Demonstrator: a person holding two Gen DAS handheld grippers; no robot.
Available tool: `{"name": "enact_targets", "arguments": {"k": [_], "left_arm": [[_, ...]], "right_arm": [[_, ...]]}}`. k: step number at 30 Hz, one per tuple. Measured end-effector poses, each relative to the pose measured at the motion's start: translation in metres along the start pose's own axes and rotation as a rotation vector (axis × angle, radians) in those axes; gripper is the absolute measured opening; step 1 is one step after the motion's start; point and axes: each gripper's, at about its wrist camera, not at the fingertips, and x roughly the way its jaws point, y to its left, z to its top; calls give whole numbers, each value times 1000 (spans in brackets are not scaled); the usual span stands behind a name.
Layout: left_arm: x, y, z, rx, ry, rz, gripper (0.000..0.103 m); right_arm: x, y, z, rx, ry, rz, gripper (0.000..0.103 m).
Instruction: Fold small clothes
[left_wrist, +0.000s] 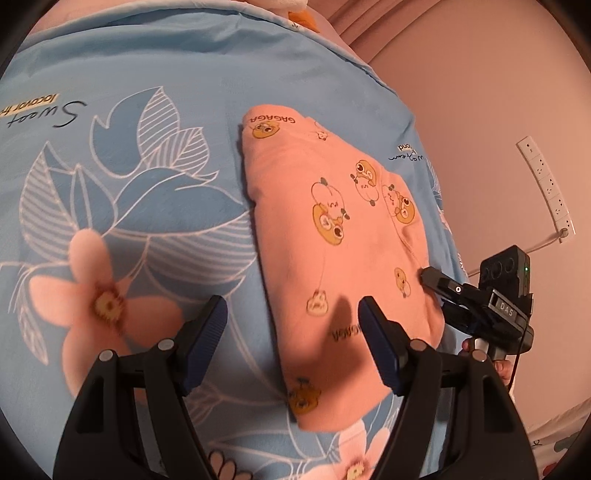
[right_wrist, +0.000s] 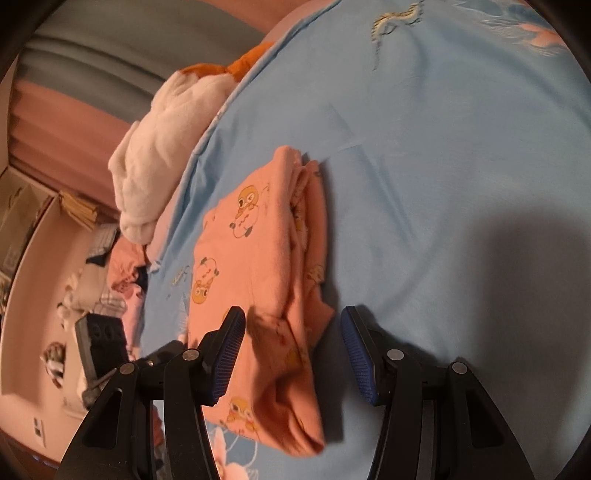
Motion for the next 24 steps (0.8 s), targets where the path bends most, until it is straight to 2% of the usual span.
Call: {"name": "enact_targets", "arguments": {"k": [5,24], "left_arm": [[6,-2,4,22,1,3,73],[32,-22,15,102,2,19,75]], "right_arm": [[12,5,5,-39,26,-6,54],[33,21,15,-146,37,-24,54]]}}
